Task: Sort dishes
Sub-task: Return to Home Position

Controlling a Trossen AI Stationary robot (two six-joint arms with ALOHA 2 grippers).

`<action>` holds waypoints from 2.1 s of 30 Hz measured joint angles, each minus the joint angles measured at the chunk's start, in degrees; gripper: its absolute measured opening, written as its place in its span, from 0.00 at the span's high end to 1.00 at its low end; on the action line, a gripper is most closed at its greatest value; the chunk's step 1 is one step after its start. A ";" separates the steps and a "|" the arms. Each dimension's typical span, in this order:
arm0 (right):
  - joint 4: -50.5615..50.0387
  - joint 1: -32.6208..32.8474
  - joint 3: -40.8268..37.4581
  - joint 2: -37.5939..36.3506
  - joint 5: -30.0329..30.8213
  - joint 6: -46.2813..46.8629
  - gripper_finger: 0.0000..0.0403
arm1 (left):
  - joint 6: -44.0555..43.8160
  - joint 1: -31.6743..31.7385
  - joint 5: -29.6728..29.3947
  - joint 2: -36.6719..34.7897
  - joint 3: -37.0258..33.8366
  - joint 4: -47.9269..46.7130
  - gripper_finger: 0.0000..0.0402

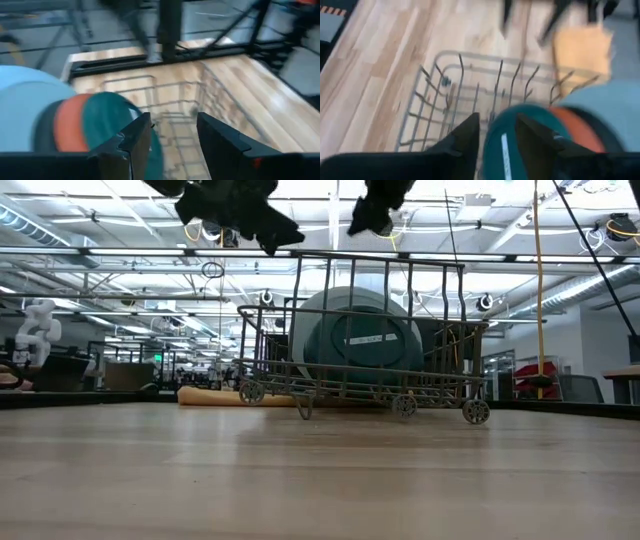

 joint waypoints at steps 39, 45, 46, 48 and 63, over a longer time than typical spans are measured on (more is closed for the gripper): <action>85.57 5.85 -100.93 -74.56 1.13 19.70 1.00 | -22.81 -12.29 -35.40 -45.06 -48.46 39.03 1.00; 86.28 5.83 -108.39 -81.93 4.59 20.53 1.00 | -23.27 -12.29 -38.91 -55.37 -57.76 38.02 1.00; 86.16 5.83 -108.79 -83.23 4.70 20.26 1.00 | -23.25 -12.29 -38.92 -57.59 -58.14 36.21 1.00; 84.83 5.83 -108.91 -85.64 4.64 20.35 1.00 | -22.55 -12.29 -39.10 -62.10 -58.53 30.12 1.00; 65.13 5.72 -108.91 -100.38 5.91 21.42 1.00 | -20.65 -12.62 -39.95 -79.78 -60.41 8.84 1.00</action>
